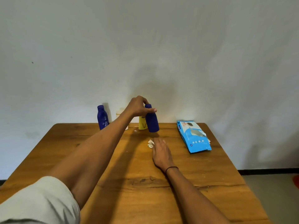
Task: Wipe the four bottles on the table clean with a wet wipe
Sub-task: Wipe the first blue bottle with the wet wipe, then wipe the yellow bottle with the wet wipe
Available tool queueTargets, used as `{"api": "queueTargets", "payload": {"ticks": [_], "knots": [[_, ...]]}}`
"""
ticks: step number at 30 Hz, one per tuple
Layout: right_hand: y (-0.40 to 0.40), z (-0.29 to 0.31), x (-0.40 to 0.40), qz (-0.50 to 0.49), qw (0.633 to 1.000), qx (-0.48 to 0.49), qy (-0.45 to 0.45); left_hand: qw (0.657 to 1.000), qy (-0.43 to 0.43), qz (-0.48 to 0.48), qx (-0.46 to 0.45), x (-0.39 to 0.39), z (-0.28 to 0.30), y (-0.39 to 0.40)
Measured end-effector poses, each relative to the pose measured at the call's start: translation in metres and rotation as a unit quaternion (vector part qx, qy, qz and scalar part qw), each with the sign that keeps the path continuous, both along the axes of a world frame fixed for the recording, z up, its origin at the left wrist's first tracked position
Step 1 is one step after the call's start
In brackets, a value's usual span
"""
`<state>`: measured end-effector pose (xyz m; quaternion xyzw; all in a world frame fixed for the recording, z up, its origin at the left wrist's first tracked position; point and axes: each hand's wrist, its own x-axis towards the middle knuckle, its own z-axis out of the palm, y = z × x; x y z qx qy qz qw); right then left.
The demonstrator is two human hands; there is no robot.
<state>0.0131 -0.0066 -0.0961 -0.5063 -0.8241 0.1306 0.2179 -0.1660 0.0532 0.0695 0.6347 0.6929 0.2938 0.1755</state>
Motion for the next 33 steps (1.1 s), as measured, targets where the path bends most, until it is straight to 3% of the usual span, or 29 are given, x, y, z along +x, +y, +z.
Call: {"api": "queueTargets", "payload": {"ticks": [12, 20, 33], "knots": [[0.016, -0.012, -0.002, 0.014, 0.999, 0.036, 0.003, 0.979, 0.187, -0.073, -0.036, 0.055, -0.016, 0.089], [0.022, -0.011, -0.004, 0.019, 0.998, 0.056, 0.009, 0.974, 0.215, -0.07, -0.024, 0.063, -0.032, 0.103], [0.019, -0.007, -0.005, 0.013, 0.998, 0.058, -0.005, 0.925, 0.374, -0.068, -0.006, 0.067, -0.026, 0.099]]}}
